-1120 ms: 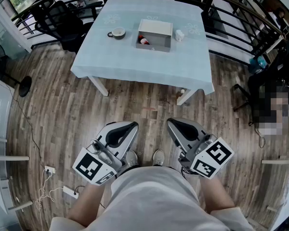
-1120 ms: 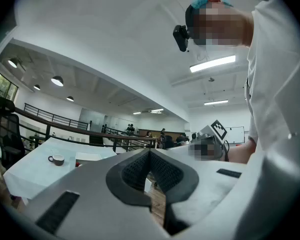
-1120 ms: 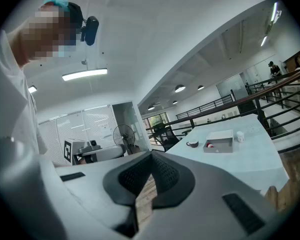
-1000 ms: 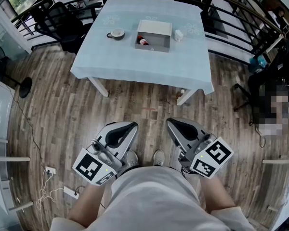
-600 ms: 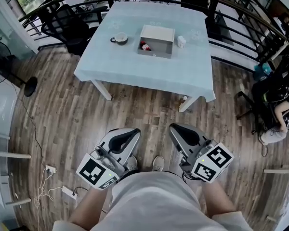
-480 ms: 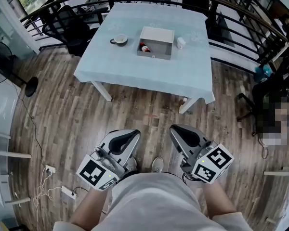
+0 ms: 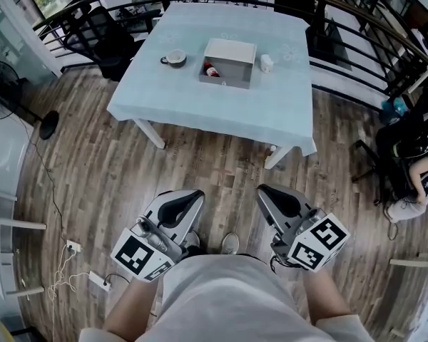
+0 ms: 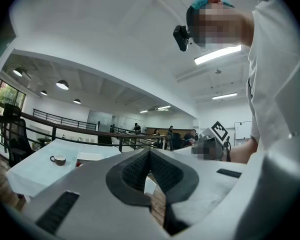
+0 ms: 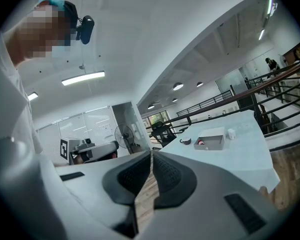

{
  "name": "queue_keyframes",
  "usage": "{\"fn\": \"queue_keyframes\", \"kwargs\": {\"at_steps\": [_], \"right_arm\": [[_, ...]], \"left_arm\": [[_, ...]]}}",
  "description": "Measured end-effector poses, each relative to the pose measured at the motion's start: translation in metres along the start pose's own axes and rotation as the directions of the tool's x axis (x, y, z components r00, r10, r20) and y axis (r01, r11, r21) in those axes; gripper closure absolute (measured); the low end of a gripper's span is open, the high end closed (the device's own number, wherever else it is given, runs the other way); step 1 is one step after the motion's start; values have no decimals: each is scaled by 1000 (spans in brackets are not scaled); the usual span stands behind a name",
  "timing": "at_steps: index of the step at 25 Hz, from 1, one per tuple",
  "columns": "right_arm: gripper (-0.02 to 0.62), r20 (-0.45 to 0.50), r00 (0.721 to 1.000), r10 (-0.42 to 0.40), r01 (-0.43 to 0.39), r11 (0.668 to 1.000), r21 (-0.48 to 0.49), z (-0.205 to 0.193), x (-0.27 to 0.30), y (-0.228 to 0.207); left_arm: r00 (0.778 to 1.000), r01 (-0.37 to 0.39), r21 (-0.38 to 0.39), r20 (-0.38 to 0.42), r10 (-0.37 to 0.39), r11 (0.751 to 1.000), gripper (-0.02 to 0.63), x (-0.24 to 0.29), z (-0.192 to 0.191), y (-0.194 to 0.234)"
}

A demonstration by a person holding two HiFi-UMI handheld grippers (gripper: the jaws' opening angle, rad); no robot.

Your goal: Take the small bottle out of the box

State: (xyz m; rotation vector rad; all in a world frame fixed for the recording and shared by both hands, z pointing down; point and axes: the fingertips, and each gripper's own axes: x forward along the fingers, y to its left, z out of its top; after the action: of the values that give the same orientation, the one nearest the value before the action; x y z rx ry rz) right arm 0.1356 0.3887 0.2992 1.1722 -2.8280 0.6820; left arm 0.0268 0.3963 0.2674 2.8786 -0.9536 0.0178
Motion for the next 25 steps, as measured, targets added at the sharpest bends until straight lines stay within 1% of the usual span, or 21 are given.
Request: {"fn": "queue_keyframes", "kwargs": {"at_steps": [9, 16, 21, 25], "right_arm": [[571, 3, 1000, 2, -2, 1000, -3, 10, 10, -23], [571, 0, 1000, -6, 6, 1000, -12, 19, 29, -44], [571, -6, 1000, -14, 14, 1000, -16, 26, 52, -61], [571, -18, 999, -28, 28, 1000, -12, 28, 80, -79]], "left_arm": [[1000, -26, 6, 5, 26, 1000, 600, 15, 3, 19], [999, -27, 9, 18, 27, 1000, 600, 33, 4, 45], [1000, -22, 1, 23, 22, 1000, 600, 48, 2, 72], [1000, -13, -12, 23, 14, 1000, 600, 61, -4, 105]]}}
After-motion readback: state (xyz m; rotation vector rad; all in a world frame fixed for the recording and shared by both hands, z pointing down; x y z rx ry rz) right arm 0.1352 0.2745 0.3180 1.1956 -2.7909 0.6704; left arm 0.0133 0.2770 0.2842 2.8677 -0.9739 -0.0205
